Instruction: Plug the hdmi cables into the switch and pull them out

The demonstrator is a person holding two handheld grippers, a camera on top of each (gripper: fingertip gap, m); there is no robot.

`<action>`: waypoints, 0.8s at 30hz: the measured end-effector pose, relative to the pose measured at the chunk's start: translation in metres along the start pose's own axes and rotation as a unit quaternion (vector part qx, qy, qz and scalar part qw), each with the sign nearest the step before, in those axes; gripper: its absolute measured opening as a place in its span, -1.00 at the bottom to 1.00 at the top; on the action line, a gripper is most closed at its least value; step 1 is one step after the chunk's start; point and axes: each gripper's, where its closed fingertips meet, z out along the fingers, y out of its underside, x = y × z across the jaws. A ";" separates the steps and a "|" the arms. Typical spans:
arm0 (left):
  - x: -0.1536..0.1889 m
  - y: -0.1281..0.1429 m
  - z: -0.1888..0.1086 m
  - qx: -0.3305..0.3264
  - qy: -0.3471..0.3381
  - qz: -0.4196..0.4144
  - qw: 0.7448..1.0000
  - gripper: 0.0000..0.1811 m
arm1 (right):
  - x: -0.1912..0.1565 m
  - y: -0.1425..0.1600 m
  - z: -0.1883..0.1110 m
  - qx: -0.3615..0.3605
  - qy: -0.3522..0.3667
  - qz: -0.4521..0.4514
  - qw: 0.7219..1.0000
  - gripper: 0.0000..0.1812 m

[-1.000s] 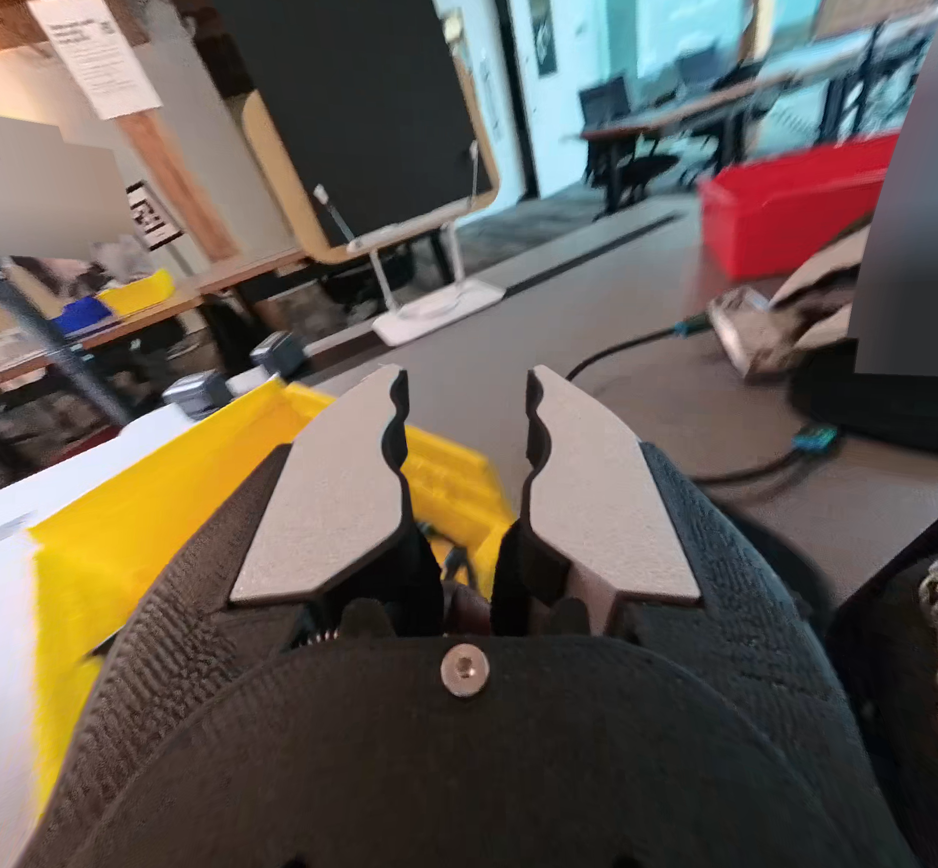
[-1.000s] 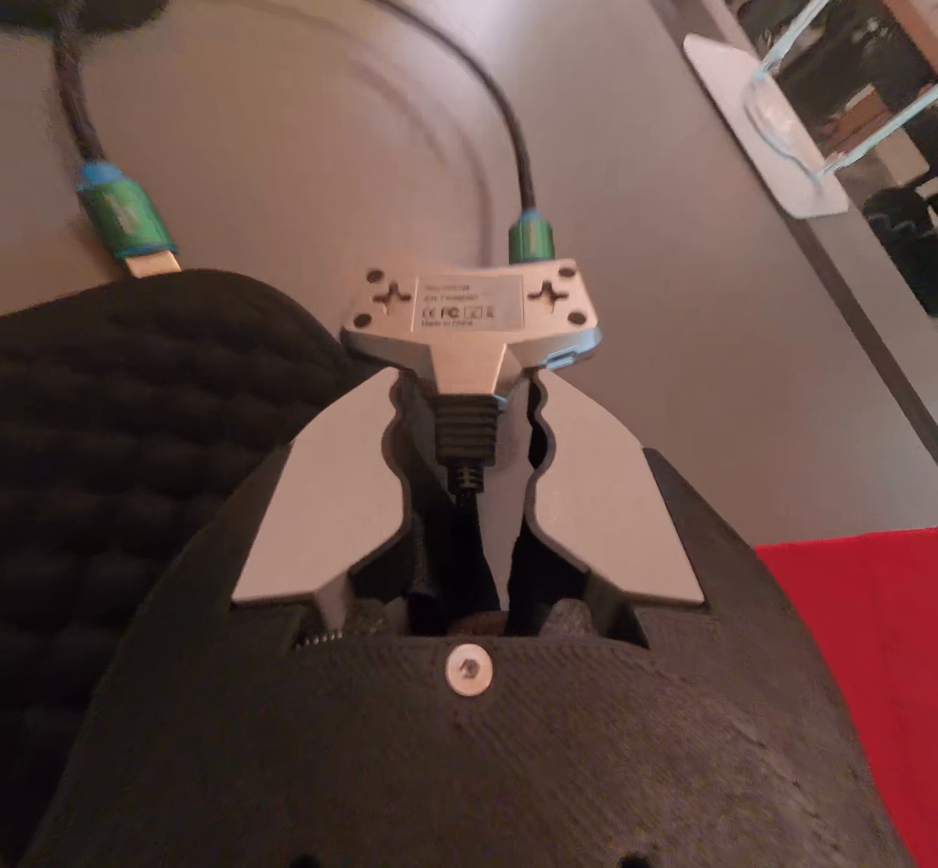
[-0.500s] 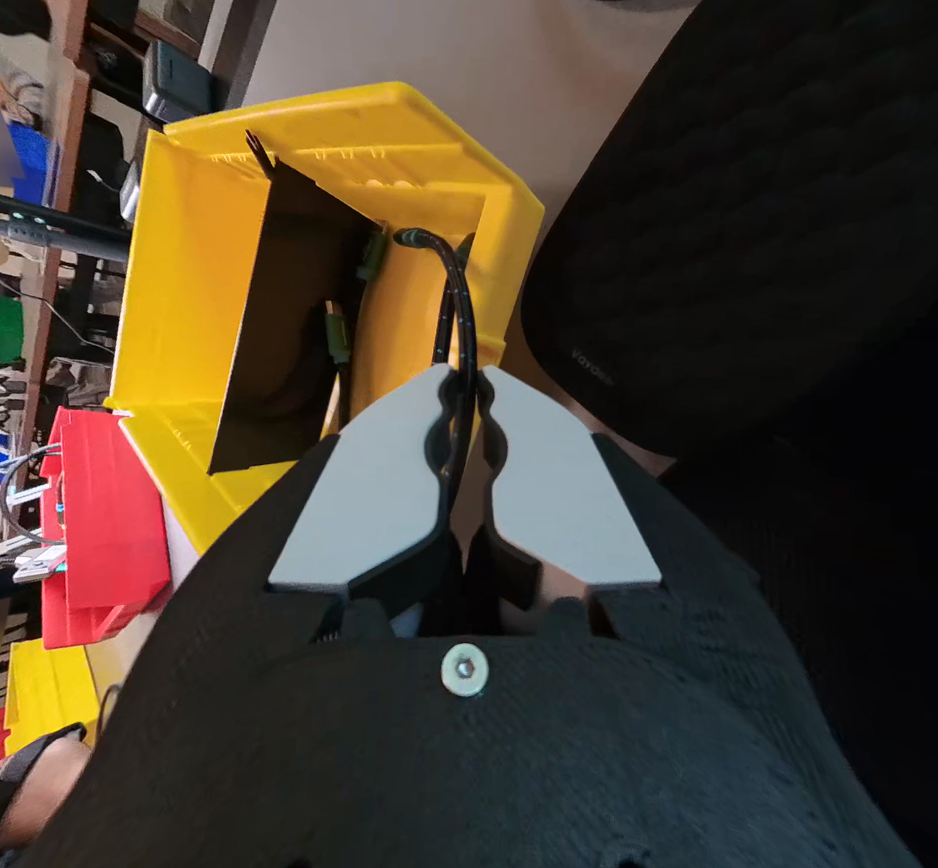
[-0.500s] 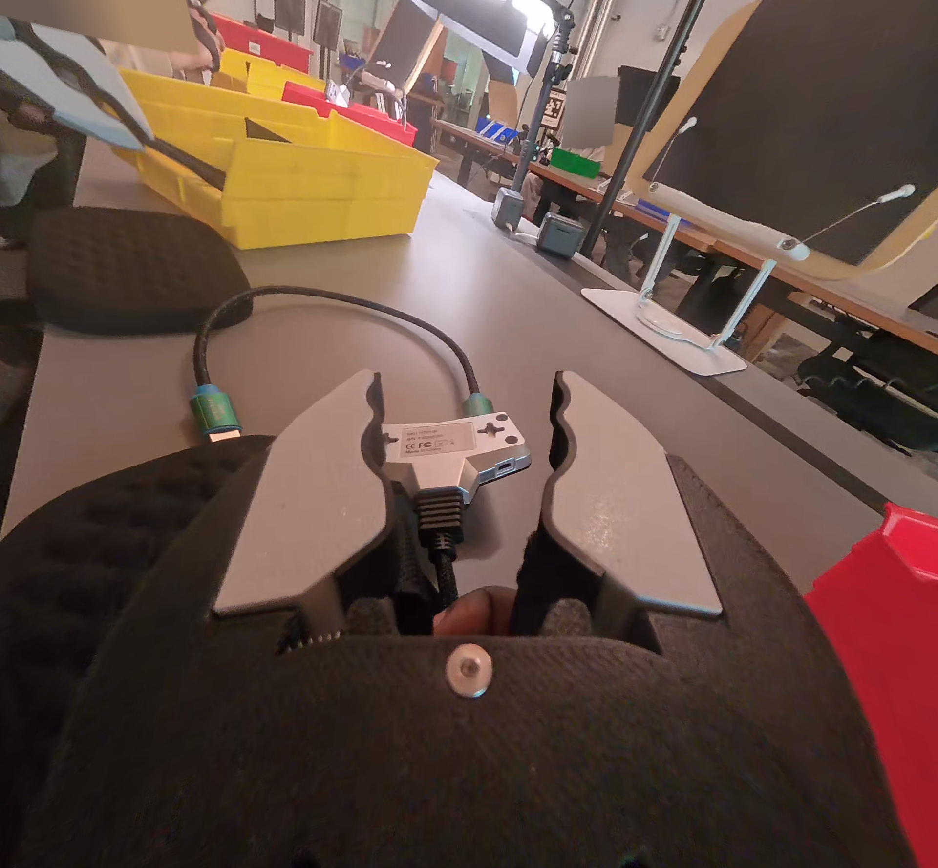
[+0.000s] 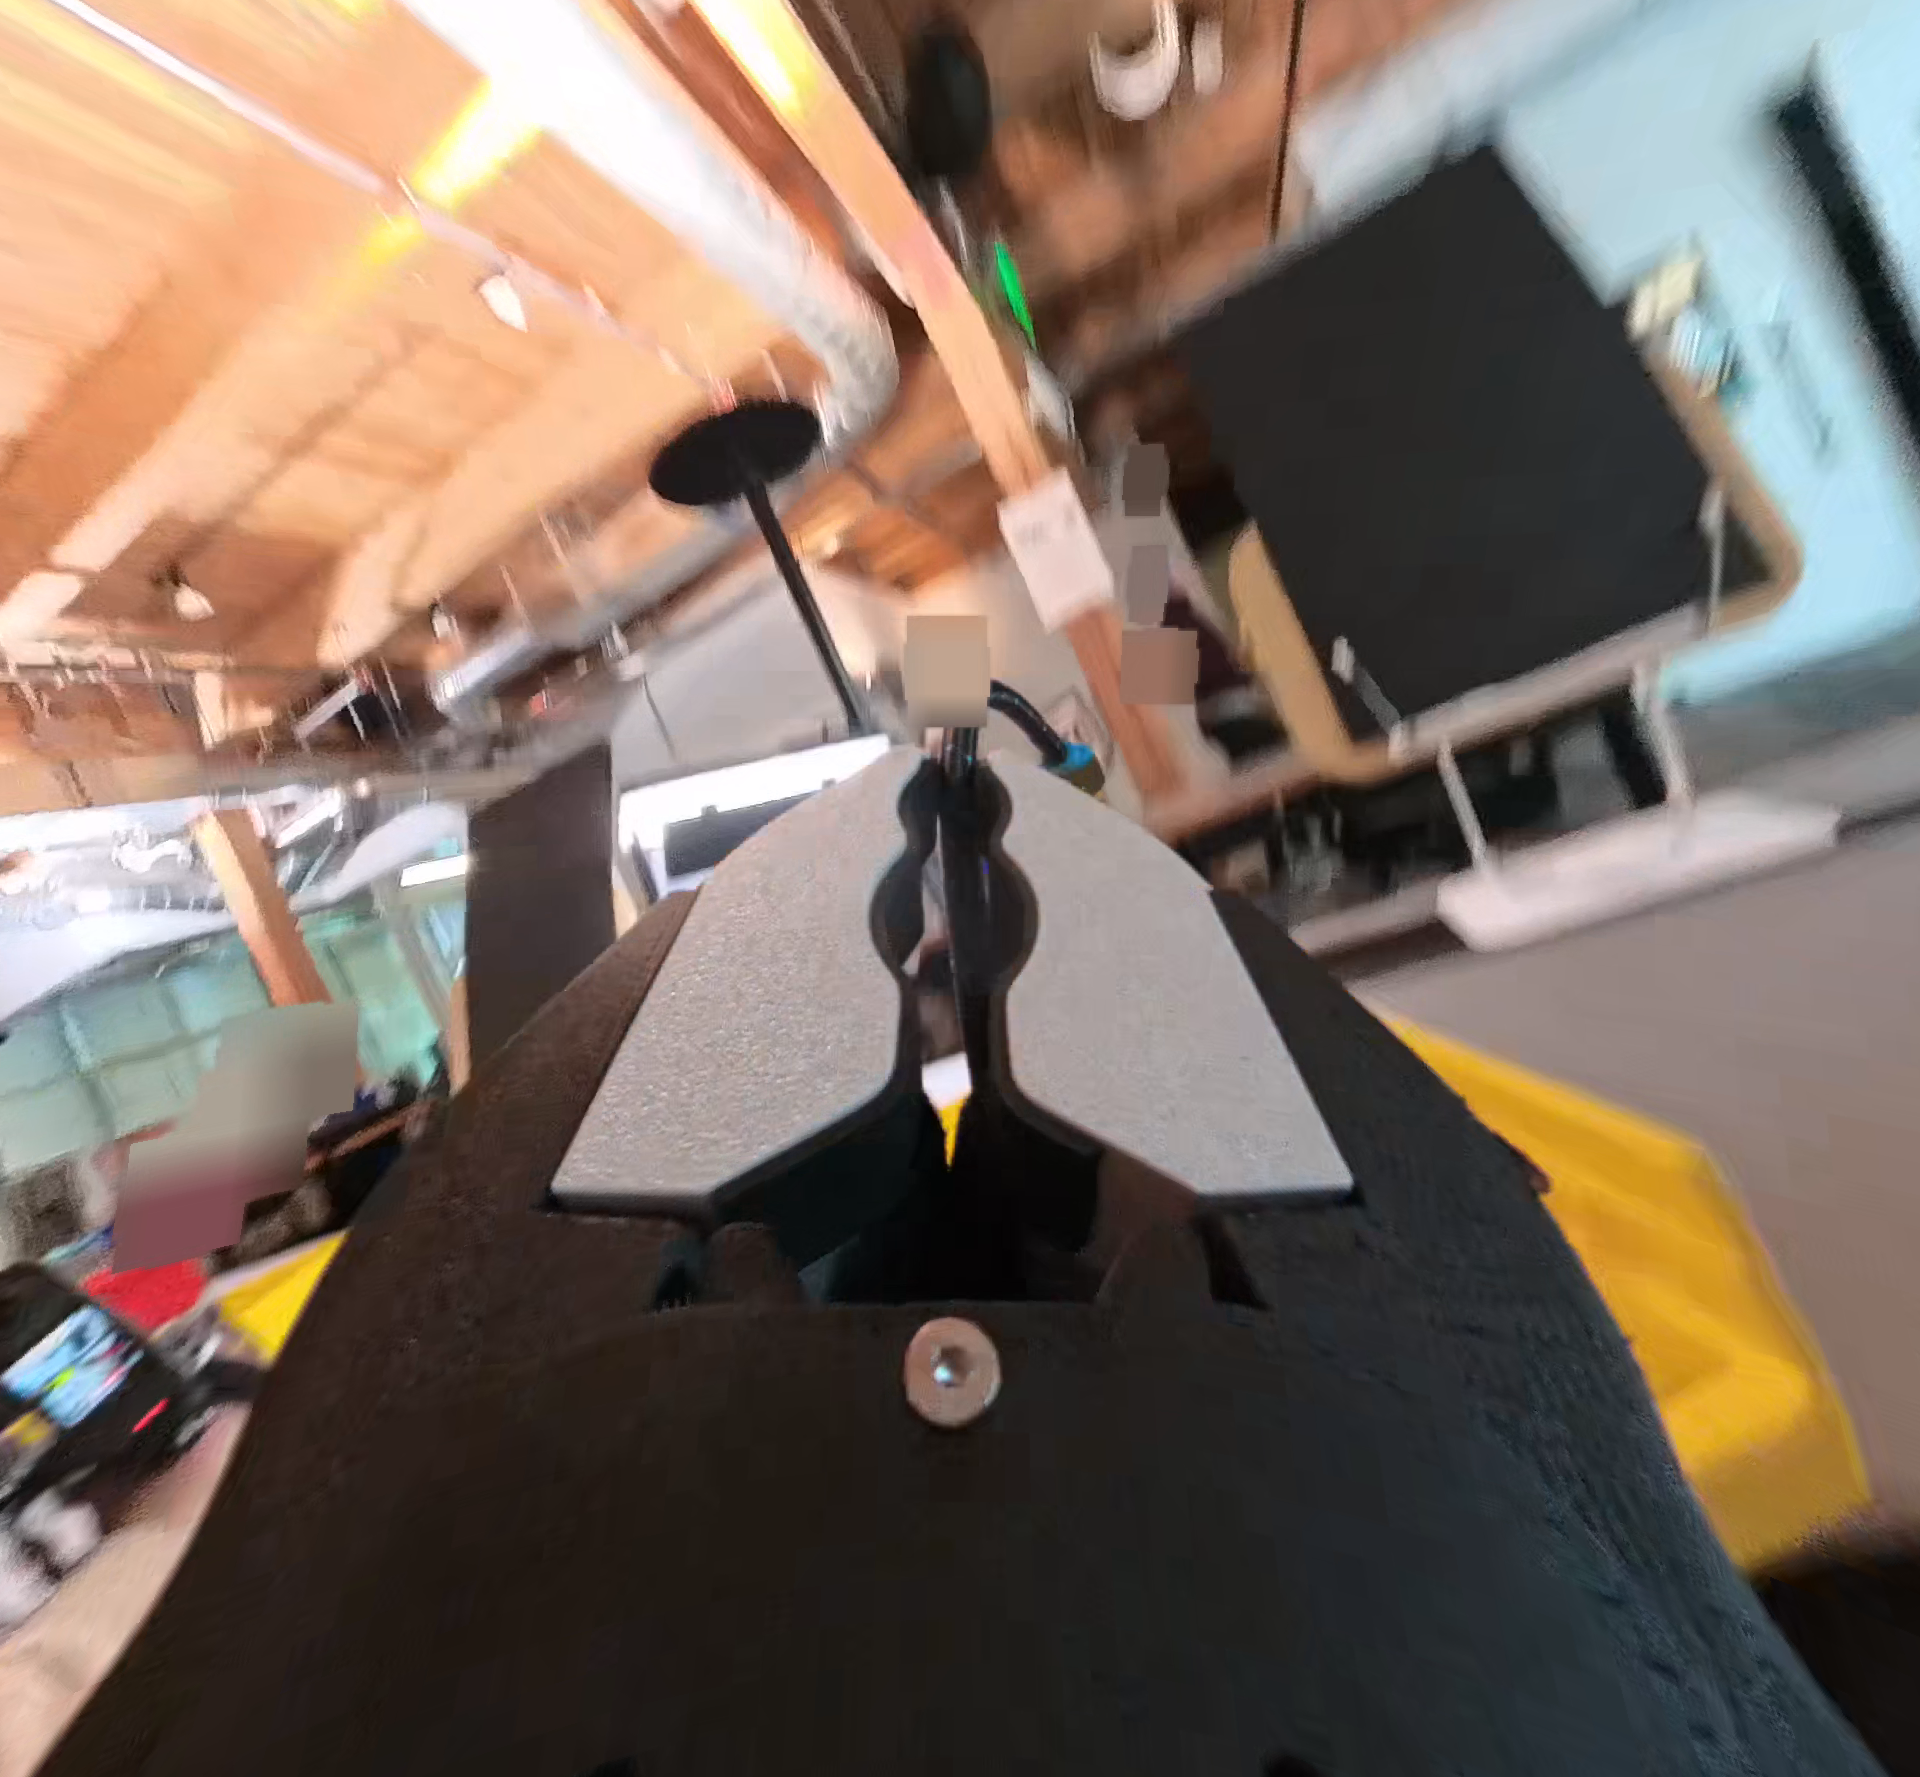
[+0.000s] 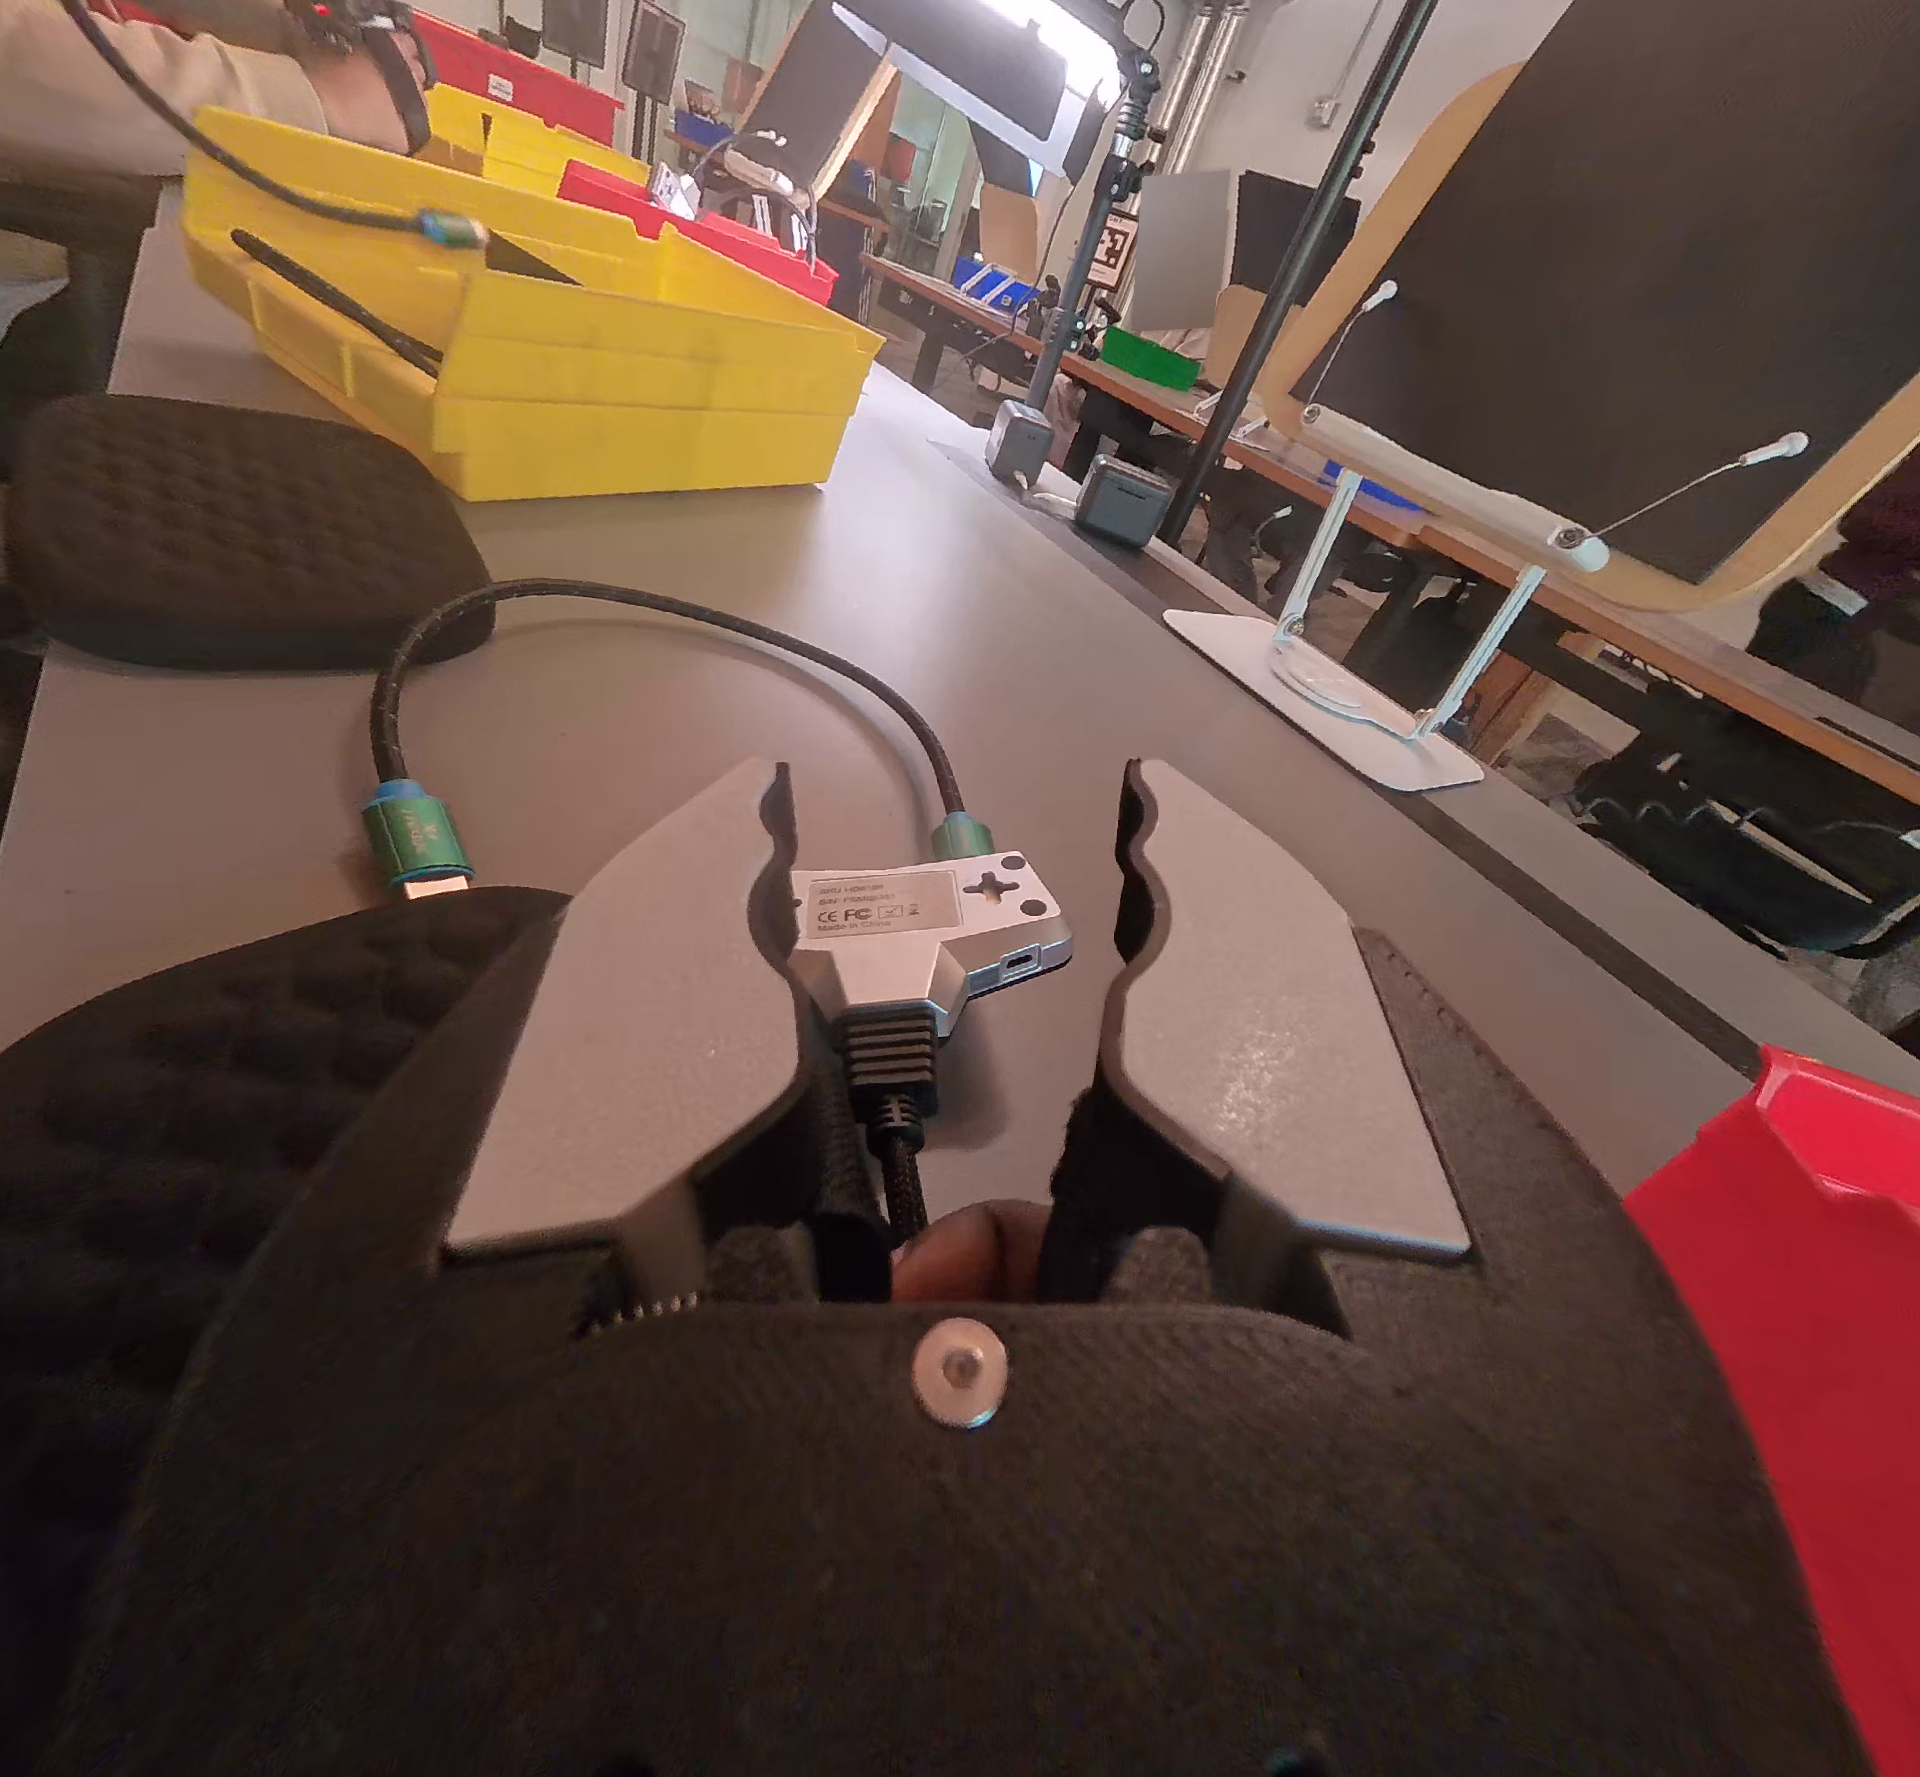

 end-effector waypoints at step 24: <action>0.225 -0.060 -0.045 0.209 0.435 -0.357 0.800 -0.93 | -0.083 -0.107 -0.009 0.254 -0.170 0.190 0.933 -0.15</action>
